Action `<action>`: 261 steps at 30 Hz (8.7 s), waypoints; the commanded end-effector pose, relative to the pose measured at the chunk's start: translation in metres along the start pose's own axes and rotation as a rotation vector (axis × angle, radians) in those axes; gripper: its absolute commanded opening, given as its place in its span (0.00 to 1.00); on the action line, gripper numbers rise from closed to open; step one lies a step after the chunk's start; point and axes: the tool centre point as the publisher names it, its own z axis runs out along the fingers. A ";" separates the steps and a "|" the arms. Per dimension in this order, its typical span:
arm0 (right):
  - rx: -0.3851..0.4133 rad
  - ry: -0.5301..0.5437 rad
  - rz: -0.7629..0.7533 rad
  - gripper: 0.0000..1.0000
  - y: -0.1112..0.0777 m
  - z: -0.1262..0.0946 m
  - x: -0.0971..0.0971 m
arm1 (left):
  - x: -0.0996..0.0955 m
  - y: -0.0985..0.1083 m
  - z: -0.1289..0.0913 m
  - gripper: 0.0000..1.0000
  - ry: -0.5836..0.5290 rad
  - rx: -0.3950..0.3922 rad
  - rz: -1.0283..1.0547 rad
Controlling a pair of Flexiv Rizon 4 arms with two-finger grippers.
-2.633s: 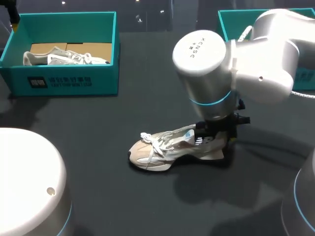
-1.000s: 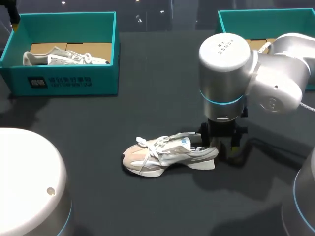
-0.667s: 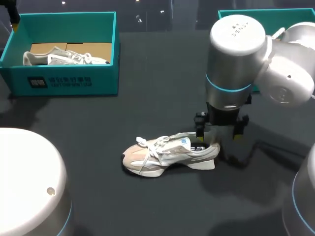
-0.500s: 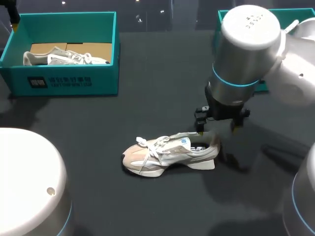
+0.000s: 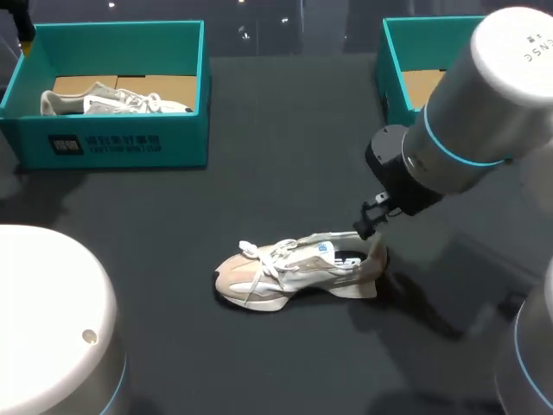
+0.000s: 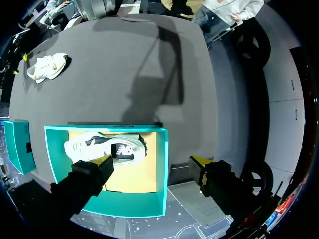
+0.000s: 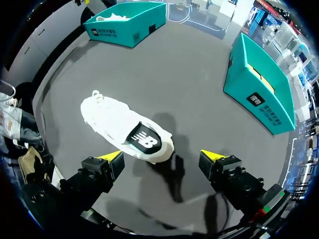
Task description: Take the shoe out of the shoebox, open the shoe tongue, remove and reinsert the insole, then place the shoe into the shoebox
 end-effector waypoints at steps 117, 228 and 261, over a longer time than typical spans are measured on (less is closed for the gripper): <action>-0.796 0.636 -0.566 1.00 -0.050 0.118 -0.051 | 0.000 -0.001 0.000 1.00 0.001 -0.001 0.000; -0.865 0.702 -0.707 0.00 -0.018 0.146 0.018 | 0.000 -0.001 0.000 1.00 0.001 -0.001 0.000; -0.865 0.702 -0.707 0.00 -0.018 0.146 0.018 | -0.104 -0.083 -0.007 1.00 -0.073 0.191 -0.957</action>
